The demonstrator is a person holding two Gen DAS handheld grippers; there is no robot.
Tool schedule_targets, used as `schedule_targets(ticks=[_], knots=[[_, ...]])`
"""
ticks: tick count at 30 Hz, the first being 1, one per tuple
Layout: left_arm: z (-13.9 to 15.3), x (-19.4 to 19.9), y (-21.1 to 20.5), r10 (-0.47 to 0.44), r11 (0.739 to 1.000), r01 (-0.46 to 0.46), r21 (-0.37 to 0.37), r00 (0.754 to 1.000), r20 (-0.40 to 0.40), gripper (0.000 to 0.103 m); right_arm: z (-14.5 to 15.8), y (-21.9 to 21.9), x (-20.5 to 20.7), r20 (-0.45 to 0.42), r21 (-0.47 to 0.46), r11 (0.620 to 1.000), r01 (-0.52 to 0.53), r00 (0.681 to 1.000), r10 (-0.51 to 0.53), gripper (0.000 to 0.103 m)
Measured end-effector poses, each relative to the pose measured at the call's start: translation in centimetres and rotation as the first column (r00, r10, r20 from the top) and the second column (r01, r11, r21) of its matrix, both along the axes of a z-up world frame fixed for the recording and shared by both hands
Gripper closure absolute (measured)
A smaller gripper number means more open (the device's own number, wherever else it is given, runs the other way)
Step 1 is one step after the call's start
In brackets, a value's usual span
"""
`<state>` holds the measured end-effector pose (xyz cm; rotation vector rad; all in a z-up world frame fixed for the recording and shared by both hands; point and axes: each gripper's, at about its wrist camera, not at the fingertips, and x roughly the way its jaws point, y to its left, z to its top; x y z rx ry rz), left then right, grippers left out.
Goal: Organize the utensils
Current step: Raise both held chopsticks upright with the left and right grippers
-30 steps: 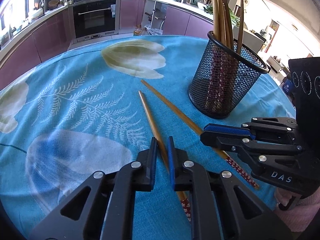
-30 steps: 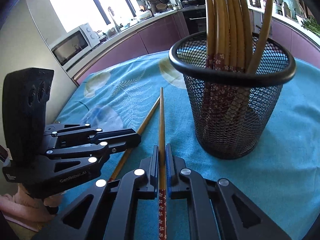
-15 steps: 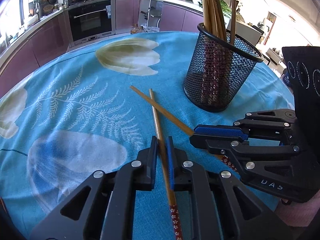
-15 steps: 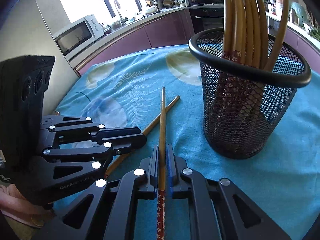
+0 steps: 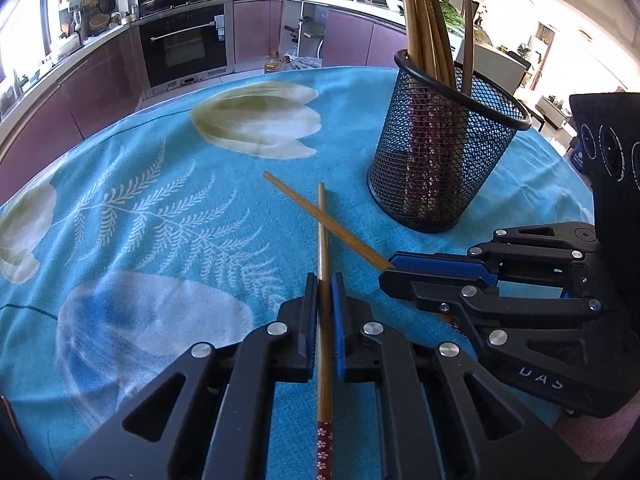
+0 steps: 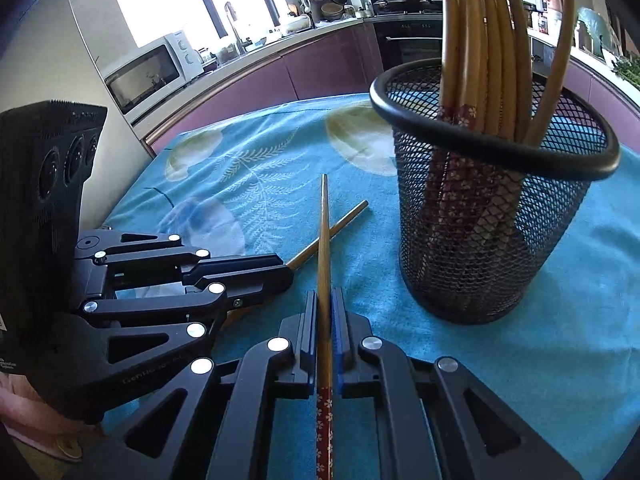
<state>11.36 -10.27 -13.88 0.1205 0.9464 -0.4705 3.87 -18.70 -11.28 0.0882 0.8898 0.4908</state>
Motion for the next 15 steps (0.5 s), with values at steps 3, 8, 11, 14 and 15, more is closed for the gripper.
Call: schedule_targets(ticks=[3,8,11,14,15], knots=[[0.3,-0.2,0.2,0.001,1.0,-0.001,-0.009,1.0,0.007,0.095,0.5,-0.4,-0.2,0.015,0.017,1.0,0.001,1.0,-0.002,0.097],[1.3,-0.6,0.9,0.006,0.999,-0.005,-0.047,1.0,0.023,0.095,1.7,-1.0,-0.7,0.045,0.044,0.999,0.003,0.999,-0.005,0.097],[2.1,-0.9,1.3,0.008,0.997,-0.005,-0.073,0.999,0.032,0.095,2.4,-1.1,-1.0,0.062,0.057,0.998,0.0,0.998,-0.004,0.097],[2.9,-1.1,1.7,0.005,0.995,-0.001,-0.103,0.999,0.04,0.095,3.0,-1.3,-1.4,0.083,0.066,0.998,-0.002,0.997,-0.003,0.097],[3.2,-1.3,1.9,0.003,0.994,0.002,-0.112,0.999,0.044,0.095,3.3,-1.3,-1.5,0.09,0.068,0.998,-0.003,0.996,-0.003,0.097]])
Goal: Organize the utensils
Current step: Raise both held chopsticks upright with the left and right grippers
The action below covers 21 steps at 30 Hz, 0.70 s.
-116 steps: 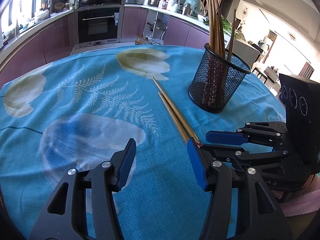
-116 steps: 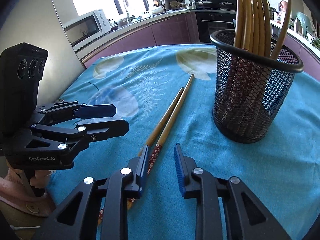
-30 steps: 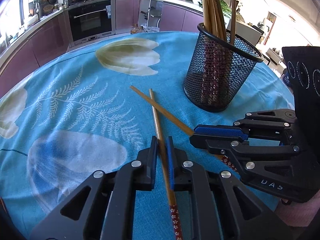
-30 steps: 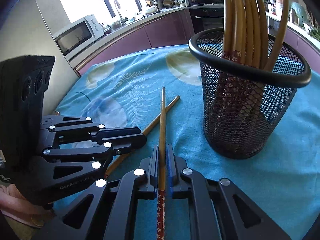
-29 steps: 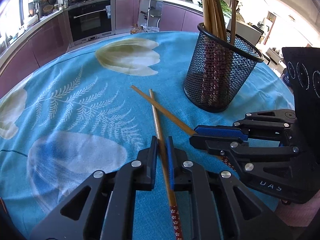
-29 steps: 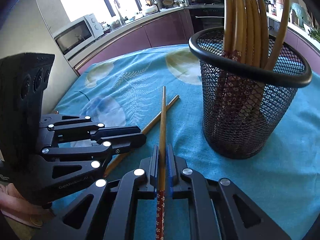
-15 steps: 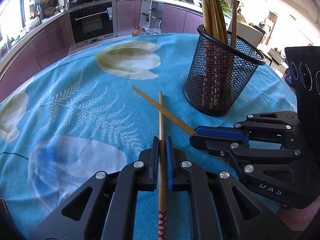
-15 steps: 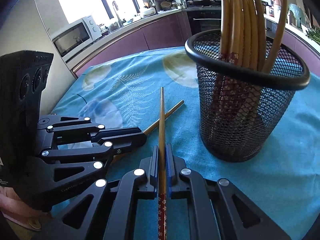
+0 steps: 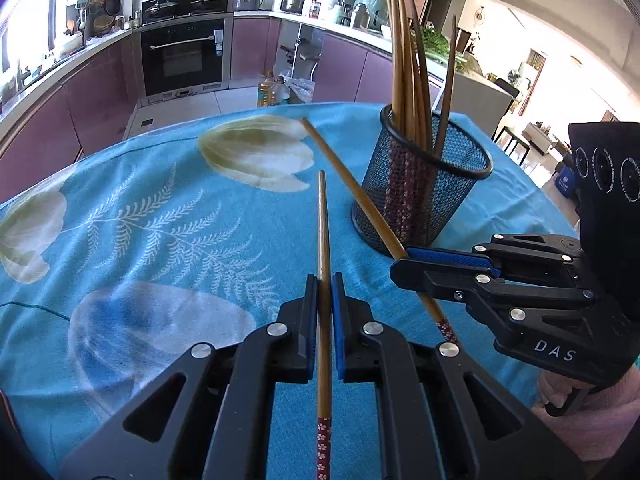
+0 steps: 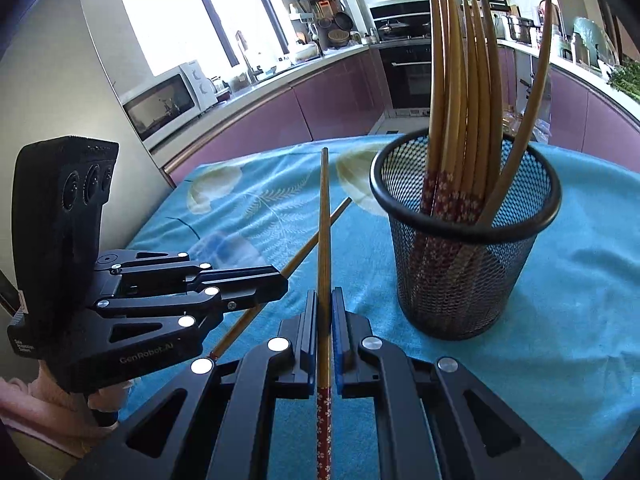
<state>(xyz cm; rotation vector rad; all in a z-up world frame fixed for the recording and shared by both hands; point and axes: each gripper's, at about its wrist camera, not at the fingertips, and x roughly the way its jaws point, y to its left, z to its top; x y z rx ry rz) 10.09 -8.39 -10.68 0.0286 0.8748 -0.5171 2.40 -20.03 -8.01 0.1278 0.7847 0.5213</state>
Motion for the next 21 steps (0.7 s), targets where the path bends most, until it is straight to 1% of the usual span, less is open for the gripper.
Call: schedule_targets(ticks=[10,21], knots=[[2.5,-0.9,0.9,-0.006,0.997,0.009,-0.077,0.999,0.037,0.095,1.8,-1.1,-0.9,0.051,0.02,1.0,0.005,0.999,-0.006,0.097],[3.4,-1.7,1.2,-0.022,0.993,0.027,-0.116,0.999,0.044,0.095,1.3,-0.4,-1.0,0.027,0.004,1.0,-0.019,0.999,0.019,0.097]])
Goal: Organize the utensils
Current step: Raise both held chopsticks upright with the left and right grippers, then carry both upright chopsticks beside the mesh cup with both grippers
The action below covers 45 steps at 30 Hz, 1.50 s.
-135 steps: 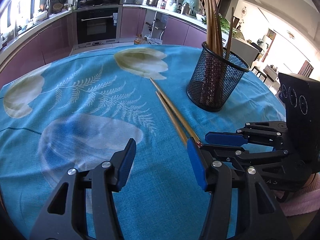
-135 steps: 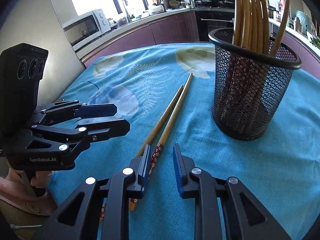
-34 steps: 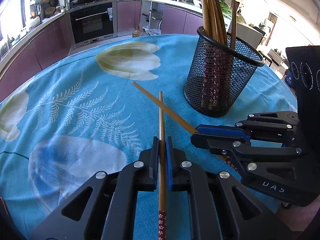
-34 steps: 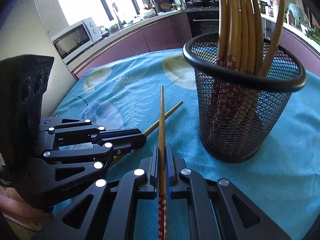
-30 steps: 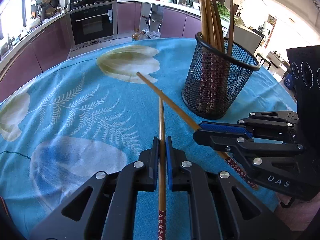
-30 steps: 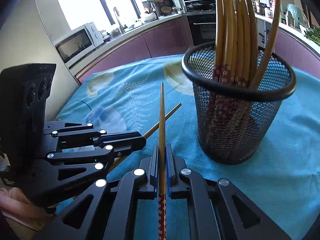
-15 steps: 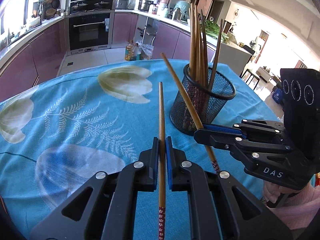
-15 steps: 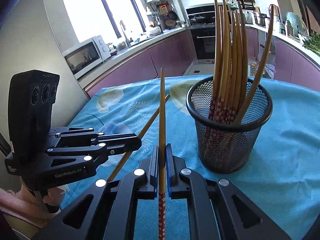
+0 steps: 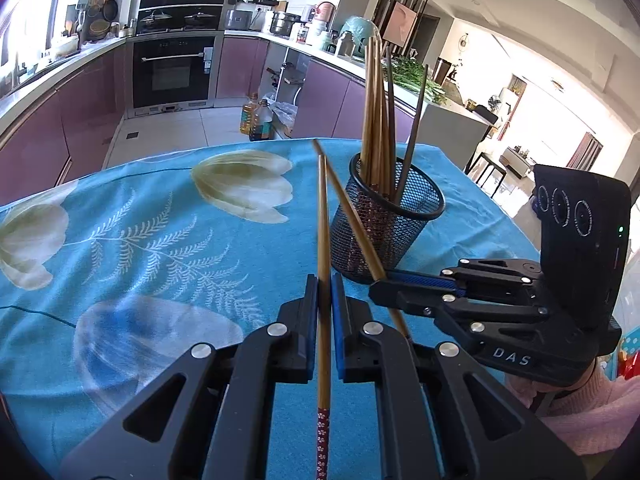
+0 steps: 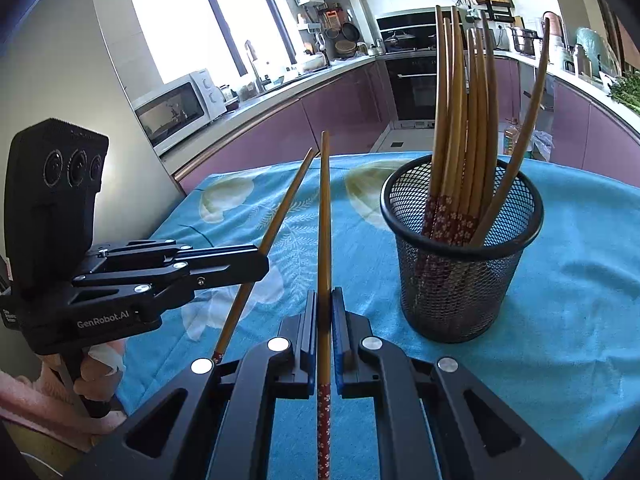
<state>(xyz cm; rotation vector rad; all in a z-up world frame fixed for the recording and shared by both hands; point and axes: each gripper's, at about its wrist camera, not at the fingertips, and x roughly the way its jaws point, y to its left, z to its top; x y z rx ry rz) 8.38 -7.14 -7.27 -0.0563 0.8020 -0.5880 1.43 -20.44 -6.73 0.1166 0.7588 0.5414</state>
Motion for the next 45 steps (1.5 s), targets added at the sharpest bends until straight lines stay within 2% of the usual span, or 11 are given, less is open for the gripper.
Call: schedule_targets(ticks=[15,32,45], knots=[[-0.3,0.0,-1.1,-0.038,0.999,0.038,0.017,0.999,-0.008,0.095,0.9,0.3,-0.9,0.052,0.013,1.0,-0.018,0.999,0.017,0.097],[1.0,-0.3,-1.5,-0.049,0.999,0.049,0.007,0.998,0.026,0.095,2.1,-1.6,-1.7,0.103,0.019,0.999,0.046,0.994,-0.048,0.097],[2.0,-0.9,-1.5,-0.047,0.999,0.047,-0.004,0.997,0.053,0.095,3.0,-2.1,-2.2,0.139,0.025,0.998,0.057,0.988,-0.06,0.097]])
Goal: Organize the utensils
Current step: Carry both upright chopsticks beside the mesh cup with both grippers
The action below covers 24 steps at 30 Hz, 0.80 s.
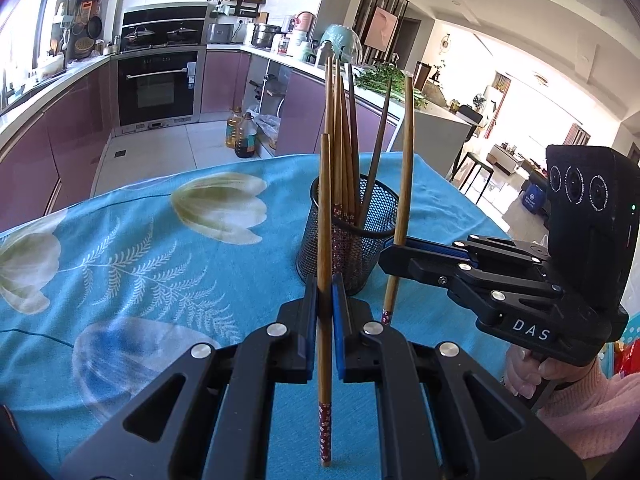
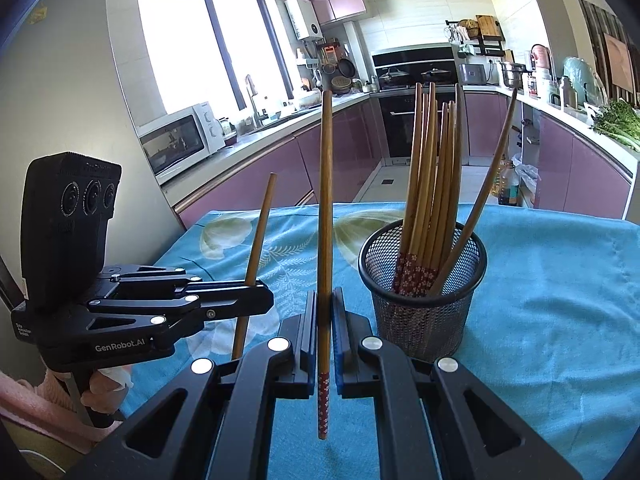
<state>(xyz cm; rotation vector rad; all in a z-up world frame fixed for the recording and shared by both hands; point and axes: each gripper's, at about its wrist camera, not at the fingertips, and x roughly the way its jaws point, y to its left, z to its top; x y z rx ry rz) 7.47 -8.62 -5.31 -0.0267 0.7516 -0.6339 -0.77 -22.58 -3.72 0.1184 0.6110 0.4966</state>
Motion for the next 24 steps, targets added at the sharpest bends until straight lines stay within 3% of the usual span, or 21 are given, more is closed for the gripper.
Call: schedule_targets(ticks=[24], knots=[[1.8,-0.3,-0.1,0.006,1.0,-0.005,-0.017,0.999,0.035,0.095,1.3,-0.1,0.0,0.038,0.008,1.0,0.011,0.999,-0.011,0.097]])
